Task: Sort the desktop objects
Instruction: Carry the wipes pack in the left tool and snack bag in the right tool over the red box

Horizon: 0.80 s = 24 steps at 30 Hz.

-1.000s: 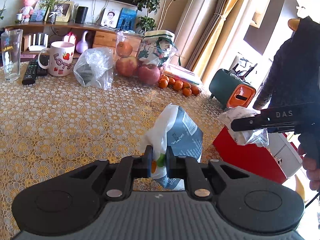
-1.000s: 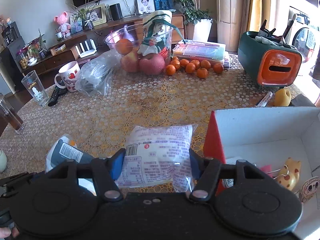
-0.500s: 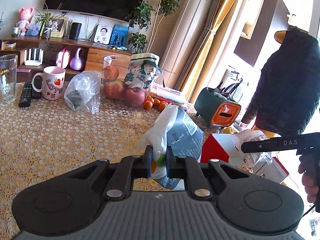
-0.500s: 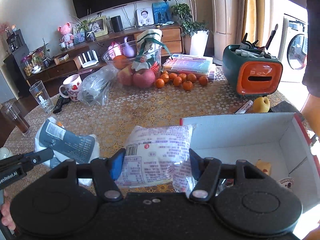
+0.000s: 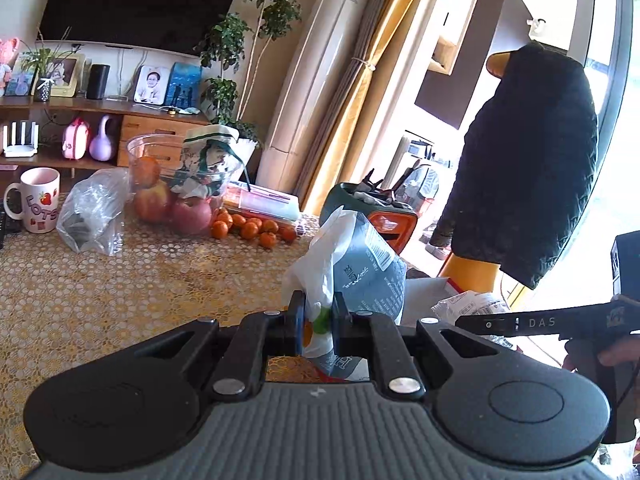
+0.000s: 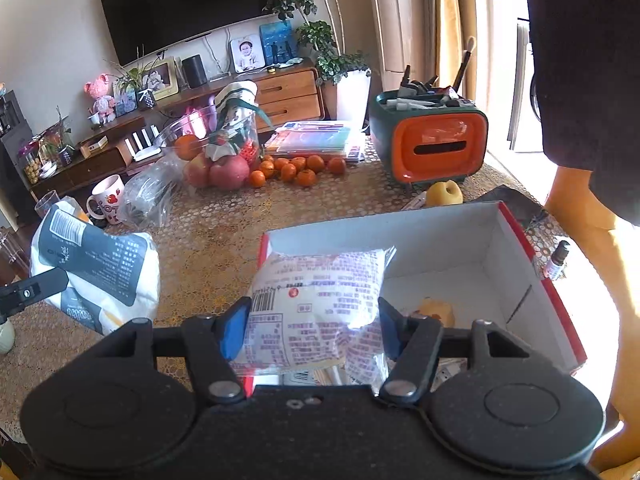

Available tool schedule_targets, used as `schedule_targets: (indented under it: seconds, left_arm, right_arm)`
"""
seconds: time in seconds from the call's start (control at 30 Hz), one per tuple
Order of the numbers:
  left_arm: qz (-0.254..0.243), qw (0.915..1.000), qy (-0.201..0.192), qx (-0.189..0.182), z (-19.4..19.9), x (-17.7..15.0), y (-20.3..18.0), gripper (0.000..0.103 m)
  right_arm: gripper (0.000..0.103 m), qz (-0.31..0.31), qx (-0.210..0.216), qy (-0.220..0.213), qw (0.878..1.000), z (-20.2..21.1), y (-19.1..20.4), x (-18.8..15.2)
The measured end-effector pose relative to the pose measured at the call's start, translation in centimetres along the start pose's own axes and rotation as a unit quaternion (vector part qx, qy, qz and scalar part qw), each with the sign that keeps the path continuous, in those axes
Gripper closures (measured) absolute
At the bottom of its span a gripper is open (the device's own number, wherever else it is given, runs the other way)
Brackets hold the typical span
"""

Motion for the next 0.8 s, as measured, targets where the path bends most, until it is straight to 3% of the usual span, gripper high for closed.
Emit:
schedule_targets:
  seconds: [0.43,0.8]
  left_arm:
    - [-0.061,0.9959,0.039,-0.054,-5.5,-0.8,-8.7,0.091]
    - [-0.107,0.9892,0.088,-0.048,-11.1,-3.1,-12.0,0.091]
  right_arm:
    - [0.04,-0.034,-0.034,0.006,0.999,0.9,-7.1,-1.8]
    - [0.04,-0.018,-0.055,0.029,0.998,-0.1,-9.6,-3.1]
Point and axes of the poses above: each gripper's, at about its wrist camera, not at the fingertips, and z roughly against the way its jaws point, y to its left, x to its top, the point moved 1 cm from there along -z, roughly the way its jaws point, and after that the axes turned 3 degrees about x, right-handed, at the moved point
